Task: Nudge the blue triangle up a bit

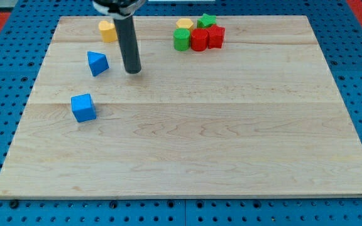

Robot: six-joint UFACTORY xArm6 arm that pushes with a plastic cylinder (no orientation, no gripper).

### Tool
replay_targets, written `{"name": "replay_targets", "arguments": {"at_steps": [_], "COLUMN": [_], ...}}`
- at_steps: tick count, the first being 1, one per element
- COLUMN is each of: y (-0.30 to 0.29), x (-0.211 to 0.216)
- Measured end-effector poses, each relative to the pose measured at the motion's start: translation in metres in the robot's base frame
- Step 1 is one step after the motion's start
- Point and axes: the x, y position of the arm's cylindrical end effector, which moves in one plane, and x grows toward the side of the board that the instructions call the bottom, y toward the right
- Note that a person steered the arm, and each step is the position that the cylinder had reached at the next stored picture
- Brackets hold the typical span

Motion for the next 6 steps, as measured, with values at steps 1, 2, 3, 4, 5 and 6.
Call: {"name": "replay_targets", "arguments": {"at_steps": [1, 2, 3, 4, 5, 6], "y": [-0.027, -0.054, -0.063, -0.066, -0.079, -0.093], "x": [-0.008, 0.011, 0.028, 0.028, 0.025, 0.025]}}
